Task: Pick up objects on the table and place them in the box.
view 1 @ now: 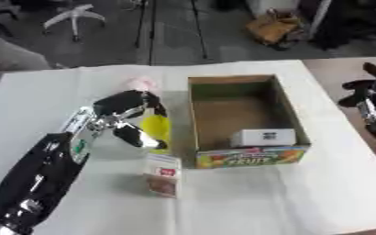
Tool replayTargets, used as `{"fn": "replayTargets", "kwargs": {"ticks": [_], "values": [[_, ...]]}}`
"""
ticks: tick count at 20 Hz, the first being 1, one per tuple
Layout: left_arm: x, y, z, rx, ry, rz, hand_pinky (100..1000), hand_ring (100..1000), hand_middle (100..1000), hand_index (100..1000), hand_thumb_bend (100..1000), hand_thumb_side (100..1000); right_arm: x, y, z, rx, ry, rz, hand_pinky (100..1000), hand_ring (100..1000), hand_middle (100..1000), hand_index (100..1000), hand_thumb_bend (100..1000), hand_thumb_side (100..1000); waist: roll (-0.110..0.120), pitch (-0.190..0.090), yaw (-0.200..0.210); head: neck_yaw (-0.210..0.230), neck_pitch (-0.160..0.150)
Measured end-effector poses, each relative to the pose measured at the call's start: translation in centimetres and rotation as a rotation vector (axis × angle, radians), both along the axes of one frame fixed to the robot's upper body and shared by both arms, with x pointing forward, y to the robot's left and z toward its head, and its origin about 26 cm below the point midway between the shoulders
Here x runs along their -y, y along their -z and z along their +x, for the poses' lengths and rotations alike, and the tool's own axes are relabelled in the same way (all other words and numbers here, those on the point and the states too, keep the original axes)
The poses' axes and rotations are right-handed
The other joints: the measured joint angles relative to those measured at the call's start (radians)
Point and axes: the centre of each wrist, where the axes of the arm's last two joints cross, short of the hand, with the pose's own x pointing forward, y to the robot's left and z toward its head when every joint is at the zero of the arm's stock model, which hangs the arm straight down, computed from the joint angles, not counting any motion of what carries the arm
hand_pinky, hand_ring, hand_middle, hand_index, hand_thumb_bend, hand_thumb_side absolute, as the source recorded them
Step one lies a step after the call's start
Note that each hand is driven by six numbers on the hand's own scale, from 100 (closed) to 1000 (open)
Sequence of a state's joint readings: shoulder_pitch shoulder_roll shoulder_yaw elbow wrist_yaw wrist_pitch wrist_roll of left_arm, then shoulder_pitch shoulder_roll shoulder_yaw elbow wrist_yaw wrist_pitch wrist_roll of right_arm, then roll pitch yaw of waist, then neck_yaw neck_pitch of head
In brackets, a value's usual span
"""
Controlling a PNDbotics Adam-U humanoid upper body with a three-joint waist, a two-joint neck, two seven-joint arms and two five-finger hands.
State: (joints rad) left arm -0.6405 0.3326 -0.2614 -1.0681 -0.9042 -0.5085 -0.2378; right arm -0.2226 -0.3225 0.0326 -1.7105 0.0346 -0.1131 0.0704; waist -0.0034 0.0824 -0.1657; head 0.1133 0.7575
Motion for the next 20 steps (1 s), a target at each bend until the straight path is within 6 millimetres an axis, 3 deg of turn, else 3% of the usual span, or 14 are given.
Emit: {"fn": "replayTargets", "kwargs": {"ticks": [1,2,4,9,13,20], "values": [[0.0,0.0,0.0,-0.001,-0.002,0.0,383,593,418,613,544,455,0.0,0.0,0.0,0.0,0.0,0.0,724,628,716,1000,130,506,0.0,0.0,0.0,0.0,-0.001],[0.0,-0.1,0.0,0.001,-0.007,-0.004,312,538,346,545,452,441,0.0,0.0,0.0,0.0,0.0,0.0,724,627,715,1000,130,507,0.0,0.0,0.0,-0.001,-0.001],[0.0,-0.1,0.1,0.005,-0.022,-0.023,295,530,329,524,415,442,0.0,0.0,0.0,0.0,0.0,0.0,724,627,715,1000,130,507,0.0,0.0,0.0,-0.002,-0.003],[0.1,-0.2,0.0,0.015,-0.081,-0.128,250,509,289,483,348,429,0.0,0.0,0.0,-0.001,0.0,0.0,724,628,716,1000,131,506,-0.001,0.001,0.0,-0.003,-0.004],[0.1,-1.3,0.0,0.019,-0.113,-0.211,247,515,288,484,344,435,0.0,0.1,0.0,-0.002,0.001,0.001,724,628,716,1000,131,505,-0.001,0.001,0.0,-0.003,-0.004],[1.1,-6.1,0.7,0.077,-0.127,-0.368,246,517,289,484,348,430,0.0,0.1,0.0,-0.002,0.001,0.001,724,628,716,1000,131,504,-0.002,0.001,-0.001,-0.003,-0.004]]}}
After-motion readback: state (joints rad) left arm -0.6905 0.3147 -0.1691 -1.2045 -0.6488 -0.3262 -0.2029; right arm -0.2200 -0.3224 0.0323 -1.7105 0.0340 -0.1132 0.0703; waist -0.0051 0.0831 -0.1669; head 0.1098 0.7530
